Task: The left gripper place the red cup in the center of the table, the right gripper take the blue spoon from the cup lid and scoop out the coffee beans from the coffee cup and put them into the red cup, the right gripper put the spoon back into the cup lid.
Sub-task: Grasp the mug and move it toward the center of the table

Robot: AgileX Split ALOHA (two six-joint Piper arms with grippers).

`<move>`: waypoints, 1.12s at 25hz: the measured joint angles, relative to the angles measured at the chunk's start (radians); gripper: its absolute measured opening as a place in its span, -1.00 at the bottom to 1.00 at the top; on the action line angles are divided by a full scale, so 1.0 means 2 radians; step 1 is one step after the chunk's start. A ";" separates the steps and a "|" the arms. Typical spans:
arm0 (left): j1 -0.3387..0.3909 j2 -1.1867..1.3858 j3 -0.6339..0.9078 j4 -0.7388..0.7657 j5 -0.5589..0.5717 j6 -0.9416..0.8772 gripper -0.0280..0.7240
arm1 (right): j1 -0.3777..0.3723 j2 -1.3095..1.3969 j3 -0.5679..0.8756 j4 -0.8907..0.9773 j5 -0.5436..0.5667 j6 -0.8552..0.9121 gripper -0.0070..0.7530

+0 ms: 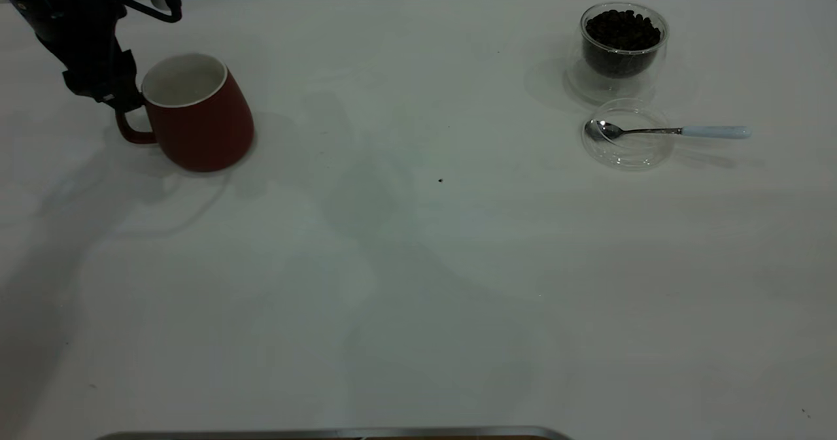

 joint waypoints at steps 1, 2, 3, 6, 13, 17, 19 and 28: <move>0.000 0.001 0.000 0.001 -0.006 0.000 0.66 | 0.000 0.000 0.000 0.000 0.000 0.000 0.57; 0.000 0.003 0.000 0.002 -0.014 0.001 0.66 | 0.000 0.000 0.000 0.000 0.000 0.000 0.57; 0.000 0.005 0.000 0.004 -0.022 0.001 0.66 | 0.000 0.000 0.000 0.000 0.000 0.000 0.57; 0.000 0.016 0.000 0.005 -0.035 0.001 0.66 | 0.000 0.000 0.000 0.000 0.000 0.000 0.57; -0.003 0.041 0.000 0.006 -0.044 0.001 0.66 | 0.000 0.000 0.000 0.000 0.000 0.000 0.57; -0.014 0.049 0.000 0.007 -0.075 0.002 0.66 | 0.000 0.000 0.000 0.000 0.000 0.000 0.57; -0.024 0.053 0.000 0.007 -0.087 0.002 0.66 | 0.000 0.000 0.000 0.000 0.000 0.000 0.57; -0.070 0.080 0.000 0.007 -0.103 0.001 0.65 | 0.000 0.000 0.000 0.000 0.000 0.000 0.57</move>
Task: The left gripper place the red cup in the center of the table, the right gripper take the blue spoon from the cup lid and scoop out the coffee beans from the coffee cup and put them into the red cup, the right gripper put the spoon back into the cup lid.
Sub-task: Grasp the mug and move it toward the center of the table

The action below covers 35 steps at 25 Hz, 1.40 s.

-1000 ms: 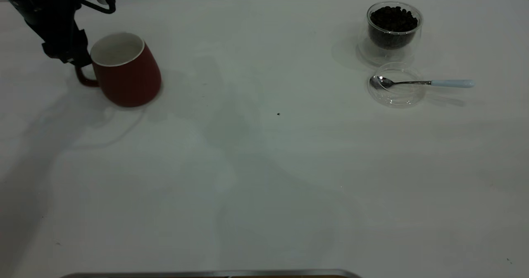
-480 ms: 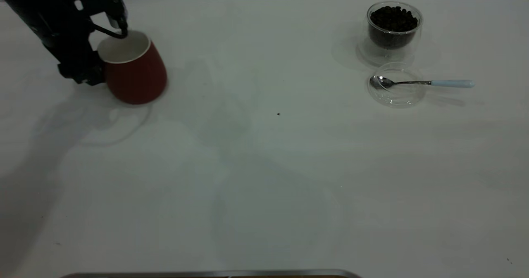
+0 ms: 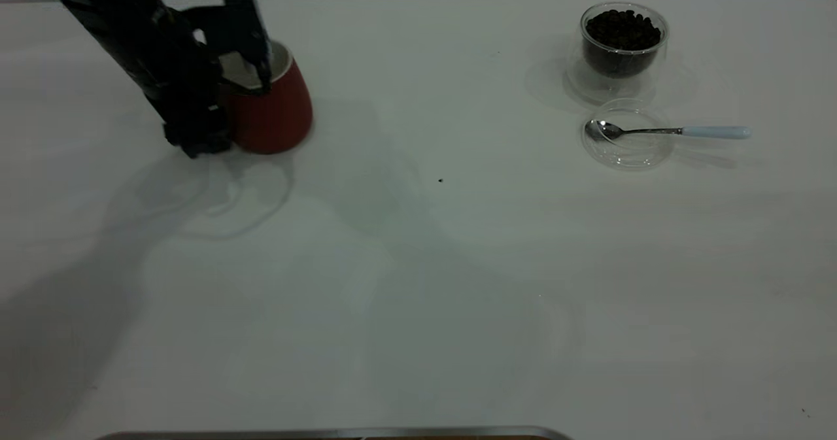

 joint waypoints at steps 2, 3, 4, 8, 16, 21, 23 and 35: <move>-0.009 0.004 0.000 0.000 -0.005 0.000 0.65 | 0.000 0.000 0.000 0.000 0.000 0.000 0.57; -0.014 0.004 0.000 0.000 -0.009 0.000 0.65 | 0.000 0.000 0.000 0.000 0.000 0.000 0.57; -0.019 0.006 0.000 0.000 -0.014 0.000 0.65 | 0.000 0.000 0.000 0.000 0.000 0.000 0.57; -0.031 0.008 0.000 0.000 -0.043 0.000 0.65 | 0.000 0.000 0.000 0.000 0.000 0.000 0.57; -0.048 0.008 0.000 0.000 -0.078 0.000 0.65 | 0.000 0.000 0.000 0.000 0.000 0.000 0.57; -0.050 0.008 0.000 -0.001 -0.079 -0.002 0.65 | 0.000 0.000 0.000 0.000 0.000 0.000 0.57; -0.050 0.008 0.000 -0.001 -0.079 -0.005 0.65 | 0.000 0.000 0.000 0.000 0.000 0.000 0.57; -0.077 0.008 0.000 -0.001 -0.132 -0.032 0.65 | 0.000 0.000 0.000 0.001 0.000 0.000 0.57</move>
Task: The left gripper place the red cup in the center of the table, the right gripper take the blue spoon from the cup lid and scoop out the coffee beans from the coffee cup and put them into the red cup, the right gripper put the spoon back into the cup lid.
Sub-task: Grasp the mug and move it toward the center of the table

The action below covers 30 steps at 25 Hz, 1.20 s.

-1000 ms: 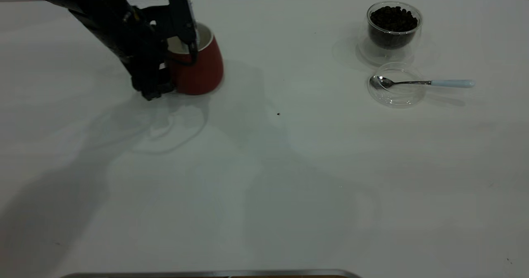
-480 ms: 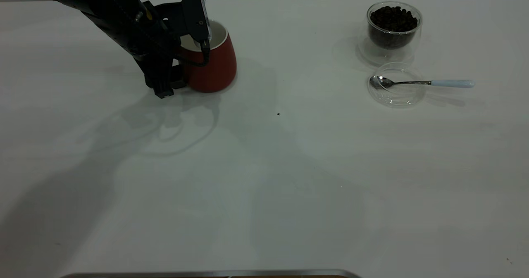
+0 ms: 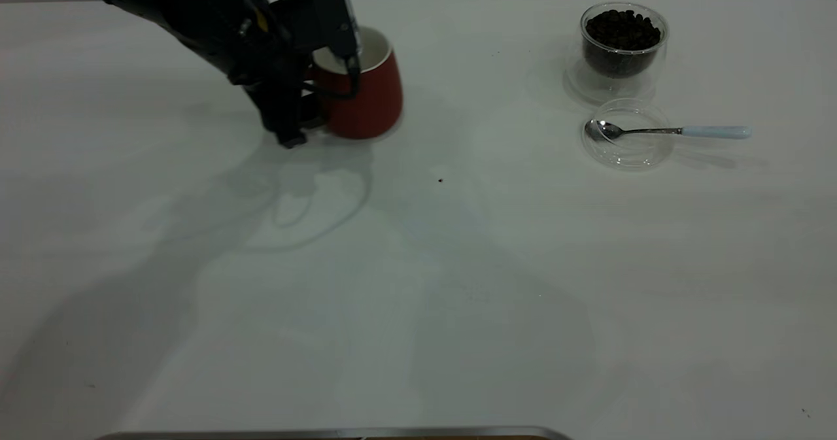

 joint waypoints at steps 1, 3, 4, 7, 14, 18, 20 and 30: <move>-0.002 0.000 0.000 0.000 -0.007 -0.006 0.65 | 0.000 0.000 0.000 0.000 0.000 0.000 0.57; -0.004 0.001 0.000 0.000 -0.014 -0.020 0.65 | 0.000 0.000 0.000 0.000 0.000 0.000 0.57; -0.005 0.001 0.000 0.000 -0.014 -0.026 0.65 | 0.000 0.000 0.000 0.000 0.000 0.000 0.57; -0.005 0.007 0.000 0.000 -0.017 -0.043 0.65 | 0.000 0.000 0.000 0.000 0.000 0.000 0.57; -0.006 0.008 0.000 0.000 0.014 -0.046 0.65 | 0.000 0.000 0.000 0.000 0.000 0.000 0.57; -0.006 -0.012 0.000 0.000 0.127 -0.049 0.65 | 0.000 0.000 0.000 0.000 0.000 0.000 0.57; -0.006 -0.024 0.000 0.000 0.177 -0.053 0.65 | 0.000 0.000 0.000 0.000 0.000 0.000 0.57; -0.005 -0.082 0.000 0.000 0.266 -0.076 0.38 | 0.000 0.000 0.000 0.001 0.000 0.000 0.57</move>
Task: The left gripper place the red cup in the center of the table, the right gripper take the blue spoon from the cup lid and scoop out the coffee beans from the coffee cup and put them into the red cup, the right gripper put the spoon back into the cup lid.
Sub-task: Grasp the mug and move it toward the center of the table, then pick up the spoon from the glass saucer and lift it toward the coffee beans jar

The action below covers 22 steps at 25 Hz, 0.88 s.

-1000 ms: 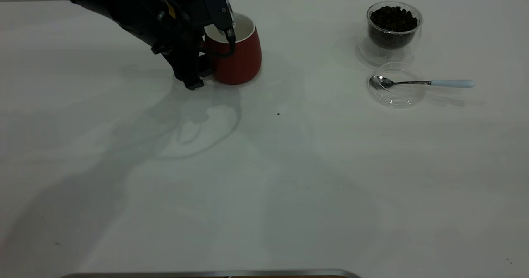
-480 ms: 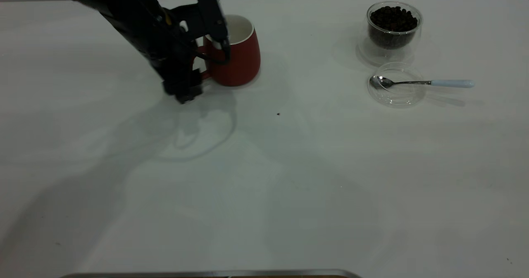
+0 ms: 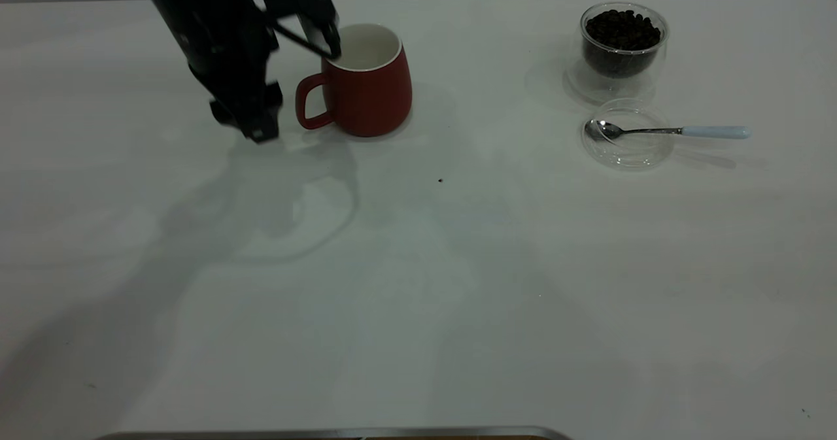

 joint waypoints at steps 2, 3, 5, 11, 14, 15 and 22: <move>0.000 -0.023 0.000 0.000 0.021 -0.001 0.31 | 0.000 0.000 0.000 0.000 0.000 0.000 0.57; 0.000 -0.036 0.000 0.000 0.030 -0.001 0.29 | 0.000 0.000 0.000 0.000 0.000 0.000 0.57; 0.000 -0.069 0.000 0.000 0.048 -0.002 0.26 | 0.000 0.000 0.000 0.000 0.000 0.000 0.57; 0.000 -0.188 0.000 0.000 0.105 -0.011 0.26 | 0.000 0.000 0.000 0.000 0.000 0.000 0.57; 0.000 -0.248 0.000 0.001 0.148 -0.028 0.26 | 0.000 0.000 0.000 0.000 0.000 0.000 0.57; 0.002 -0.267 0.000 0.001 0.167 -0.038 0.26 | 0.000 0.000 0.000 0.000 0.000 0.000 0.57; 0.045 -0.371 0.000 0.001 0.330 -0.125 0.26 | 0.000 0.000 0.000 0.000 0.000 0.000 0.57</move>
